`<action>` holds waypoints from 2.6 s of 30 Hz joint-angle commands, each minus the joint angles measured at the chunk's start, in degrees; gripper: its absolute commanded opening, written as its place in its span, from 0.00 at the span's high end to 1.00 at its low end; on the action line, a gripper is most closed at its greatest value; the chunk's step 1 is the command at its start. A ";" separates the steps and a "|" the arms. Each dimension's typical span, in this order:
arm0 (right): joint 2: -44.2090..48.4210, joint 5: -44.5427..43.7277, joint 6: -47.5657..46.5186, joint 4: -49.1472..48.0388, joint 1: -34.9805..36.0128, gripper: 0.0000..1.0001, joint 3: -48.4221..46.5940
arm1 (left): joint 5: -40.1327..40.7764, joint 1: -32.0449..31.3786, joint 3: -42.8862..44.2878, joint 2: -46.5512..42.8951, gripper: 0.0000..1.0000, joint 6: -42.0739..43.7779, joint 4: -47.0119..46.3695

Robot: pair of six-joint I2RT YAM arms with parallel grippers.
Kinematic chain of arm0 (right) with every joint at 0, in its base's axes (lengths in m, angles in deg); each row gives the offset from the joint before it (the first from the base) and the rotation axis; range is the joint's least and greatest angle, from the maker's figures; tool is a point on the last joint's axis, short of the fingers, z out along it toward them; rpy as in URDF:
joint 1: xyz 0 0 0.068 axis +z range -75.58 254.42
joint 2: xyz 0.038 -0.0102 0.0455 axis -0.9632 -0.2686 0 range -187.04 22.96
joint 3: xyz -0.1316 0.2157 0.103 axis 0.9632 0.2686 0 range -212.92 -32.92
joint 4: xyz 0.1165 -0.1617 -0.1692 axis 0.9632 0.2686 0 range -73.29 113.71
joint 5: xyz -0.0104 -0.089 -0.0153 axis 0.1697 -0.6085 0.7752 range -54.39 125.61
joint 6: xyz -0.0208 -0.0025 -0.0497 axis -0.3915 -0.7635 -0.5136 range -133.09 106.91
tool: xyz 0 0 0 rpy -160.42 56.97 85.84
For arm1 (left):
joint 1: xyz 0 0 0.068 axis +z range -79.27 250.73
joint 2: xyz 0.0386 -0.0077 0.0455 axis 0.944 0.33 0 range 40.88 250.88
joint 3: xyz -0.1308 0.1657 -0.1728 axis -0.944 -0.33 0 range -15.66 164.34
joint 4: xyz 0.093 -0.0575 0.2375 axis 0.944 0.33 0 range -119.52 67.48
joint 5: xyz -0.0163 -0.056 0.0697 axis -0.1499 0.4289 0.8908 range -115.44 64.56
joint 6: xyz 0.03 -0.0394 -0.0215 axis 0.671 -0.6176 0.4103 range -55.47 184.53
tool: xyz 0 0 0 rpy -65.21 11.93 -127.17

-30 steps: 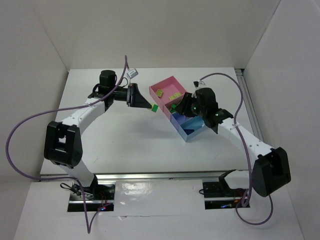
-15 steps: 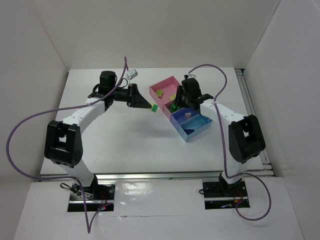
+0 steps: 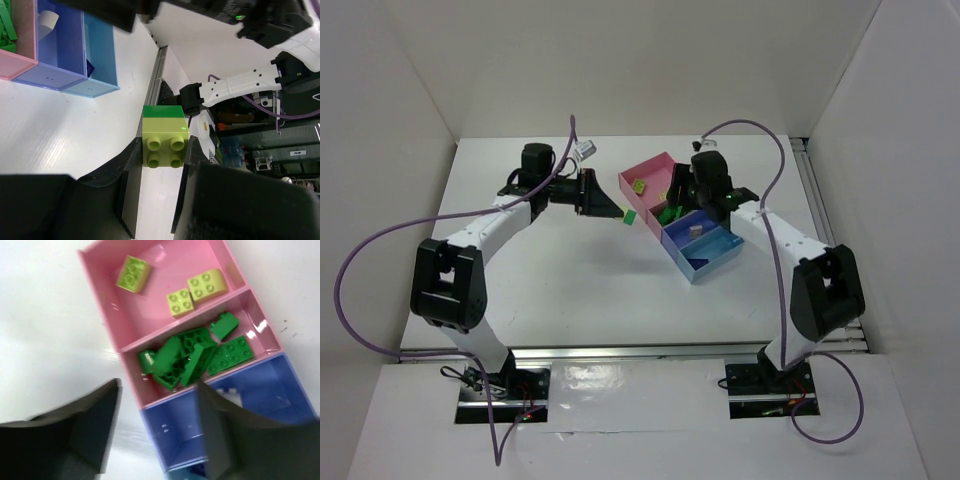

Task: Sort the legos into containers by color

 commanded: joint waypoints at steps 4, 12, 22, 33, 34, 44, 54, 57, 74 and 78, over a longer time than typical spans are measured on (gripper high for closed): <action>9.91 7.91 -0.80 -3.78 -0.10 0.53 1.89 | -1.46 0.34 1.86 1.14 1.00 -0.04 -1.73; 18.19 38.85 -0.62 -16.36 -1.24 0.00 9.55 | -2.69 0.34 1.33 1.14 1.00 0.40 -2.86; 11.60 60.39 1.66 -23.20 -1.24 0.00 7.70 | -9.63 0.34 -0.78 -0.70 1.00 -1.55 -10.25; 8.27 64.09 7.81 -31.65 -1.24 0.15 7.70 | -10.16 -0.19 -0.16 -2.47 1.00 2.51 -6.03; 8.26 64.10 7.82 -31.65 -0.55 0.15 7.70 | -10.16 -0.71 -0.16 -2.47 1.00 2.51 -6.03; 5.28 64.10 7.82 -30.95 1.22 0.31 5.42 | -10.16 -0.71 -0.16 -1.94 1.00 1.98 -6.56; 5.80 57.53 0.02 -17.20 0.52 0.71 5.42 | -7.63 -0.10 0.36 -1.94 1.00 0.94 -6.03; 7.64 54.61 -2.81 -12.50 -1.15 0.72 7.51 | -6.39 0.61 -1.13 -1.94 1.00 -3.10 -11.20; 13.44 7.17 5.00 -1.78 -7.83 0.72 9.11 | 30.51 -6.25 34.79 26.78 1.00 -6.90 12.14; 13.44 3.47 5.00 -0.64 -7.83 0.72 8.06 | 34.92 -6.86 44.47 35.05 1.00 -8.82 16.63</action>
